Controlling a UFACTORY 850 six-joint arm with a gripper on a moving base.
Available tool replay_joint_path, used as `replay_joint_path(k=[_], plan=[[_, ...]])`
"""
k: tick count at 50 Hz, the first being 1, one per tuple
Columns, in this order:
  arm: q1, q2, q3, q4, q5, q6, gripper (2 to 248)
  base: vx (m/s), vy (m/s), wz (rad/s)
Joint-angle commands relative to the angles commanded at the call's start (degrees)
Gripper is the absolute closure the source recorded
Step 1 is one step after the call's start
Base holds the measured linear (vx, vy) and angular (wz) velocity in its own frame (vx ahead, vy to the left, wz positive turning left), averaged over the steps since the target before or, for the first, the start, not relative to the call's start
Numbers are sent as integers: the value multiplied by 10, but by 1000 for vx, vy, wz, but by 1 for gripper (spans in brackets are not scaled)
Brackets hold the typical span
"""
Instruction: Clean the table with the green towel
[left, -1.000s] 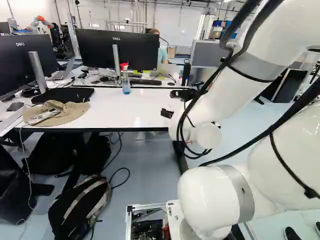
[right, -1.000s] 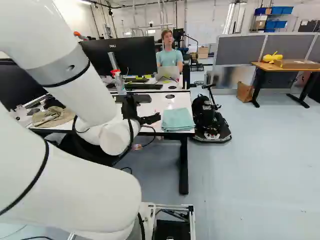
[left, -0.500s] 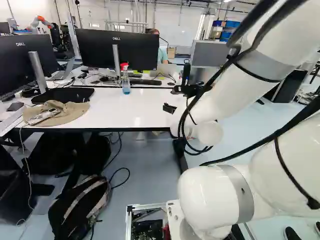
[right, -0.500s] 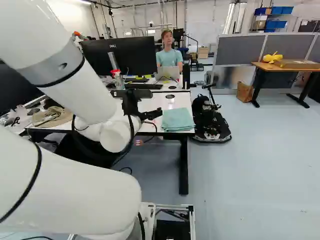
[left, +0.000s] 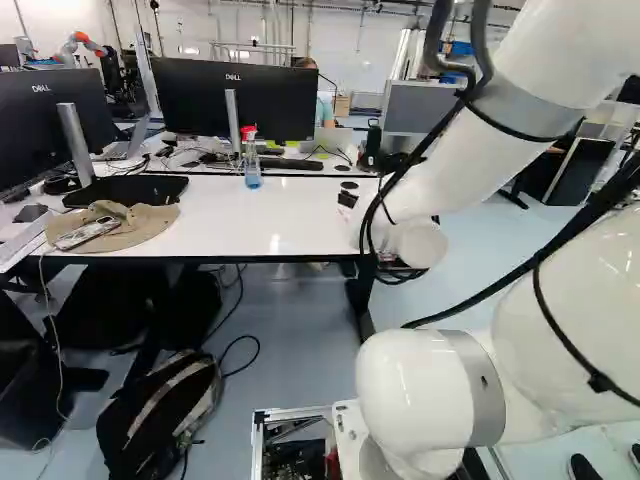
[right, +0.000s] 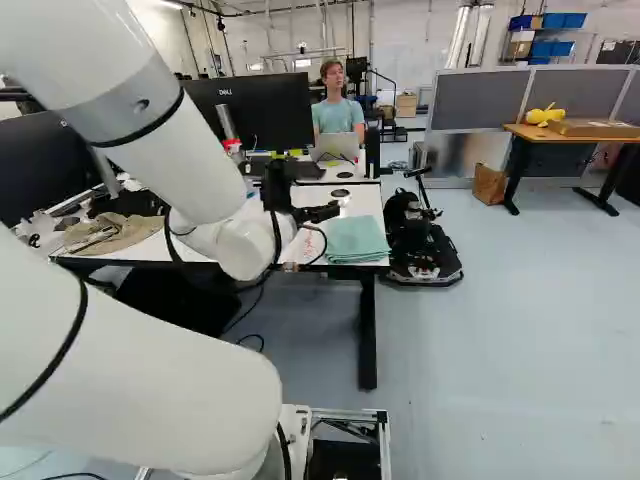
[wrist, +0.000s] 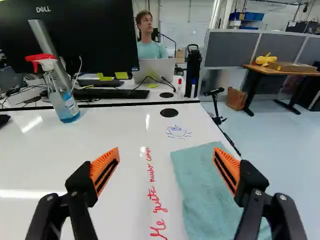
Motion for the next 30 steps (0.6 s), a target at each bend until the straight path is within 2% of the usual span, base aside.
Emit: replay_joint_path(k=[17,30], plan=[[-30,-23,-44,0,-62,0,3,0,0,0],[-51,-42,-79,0,-132,0,3,0,0,0]])
